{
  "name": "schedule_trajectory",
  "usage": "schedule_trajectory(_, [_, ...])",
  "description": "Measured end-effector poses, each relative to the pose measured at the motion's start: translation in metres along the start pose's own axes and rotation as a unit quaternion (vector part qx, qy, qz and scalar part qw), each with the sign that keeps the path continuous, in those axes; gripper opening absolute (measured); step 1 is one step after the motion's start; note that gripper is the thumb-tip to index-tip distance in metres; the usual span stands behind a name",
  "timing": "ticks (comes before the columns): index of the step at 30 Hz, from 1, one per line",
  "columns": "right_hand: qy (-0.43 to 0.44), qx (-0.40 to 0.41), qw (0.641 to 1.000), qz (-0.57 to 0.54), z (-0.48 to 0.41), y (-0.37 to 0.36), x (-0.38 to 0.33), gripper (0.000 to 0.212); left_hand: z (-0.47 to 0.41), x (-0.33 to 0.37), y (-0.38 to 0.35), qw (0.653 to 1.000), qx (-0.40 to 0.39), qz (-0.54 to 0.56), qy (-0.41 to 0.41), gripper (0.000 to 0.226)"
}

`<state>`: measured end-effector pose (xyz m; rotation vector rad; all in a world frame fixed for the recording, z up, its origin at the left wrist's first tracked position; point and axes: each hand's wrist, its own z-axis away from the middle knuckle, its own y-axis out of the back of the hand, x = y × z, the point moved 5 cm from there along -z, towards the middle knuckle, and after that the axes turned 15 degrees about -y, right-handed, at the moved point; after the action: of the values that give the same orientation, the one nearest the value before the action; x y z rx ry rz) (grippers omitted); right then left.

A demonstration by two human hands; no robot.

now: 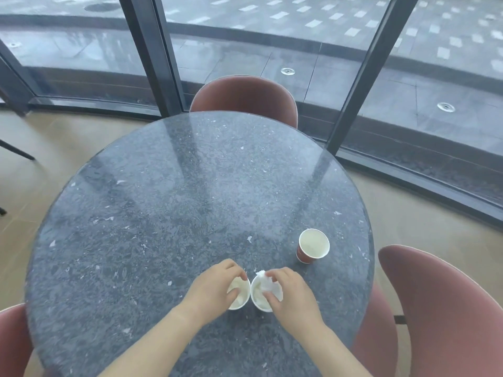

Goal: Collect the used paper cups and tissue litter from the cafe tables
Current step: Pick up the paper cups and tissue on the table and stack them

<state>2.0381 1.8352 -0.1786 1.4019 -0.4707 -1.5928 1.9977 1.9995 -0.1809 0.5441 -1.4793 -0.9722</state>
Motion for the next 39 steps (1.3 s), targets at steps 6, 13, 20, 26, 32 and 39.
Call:
schedule_trajectory(6, [-0.009,0.003,1.0,-0.005,0.002,0.0,0.007,0.03,0.001,0.0,-0.002,1.0,0.003,-0.013,-0.006,0.022])
schedule_trajectory(13, [0.004,-0.004,1.0,0.024,0.007,-0.004,0.014,0.035,0.006,-0.001,-0.005,0.999,0.018,-0.027,-0.008,0.033])
schedule_trajectory(20, [0.037,-0.011,0.998,0.045,0.013,-0.003,0.02,0.029,0.01,-0.007,-0.014,1.0,0.005,-0.022,0.016,0.044])
schedule_trajectory(26, [0.068,-0.052,0.99,0.108,0.019,-0.01,0.023,0.028,0.017,-0.012,-0.026,0.998,-0.045,-0.021,0.04,0.065])
schedule_trajectory(32, [0.05,-0.042,0.988,0.137,0.016,-0.01,0.027,0.019,0.009,-0.009,-0.029,0.999,-0.029,-0.037,0.024,0.046])
schedule_trajectory(39, [-0.002,0.034,0.997,0.07,0.021,0.031,0.063,0.017,-0.039,0.028,0.01,0.997,0.065,-0.015,-0.027,0.044])
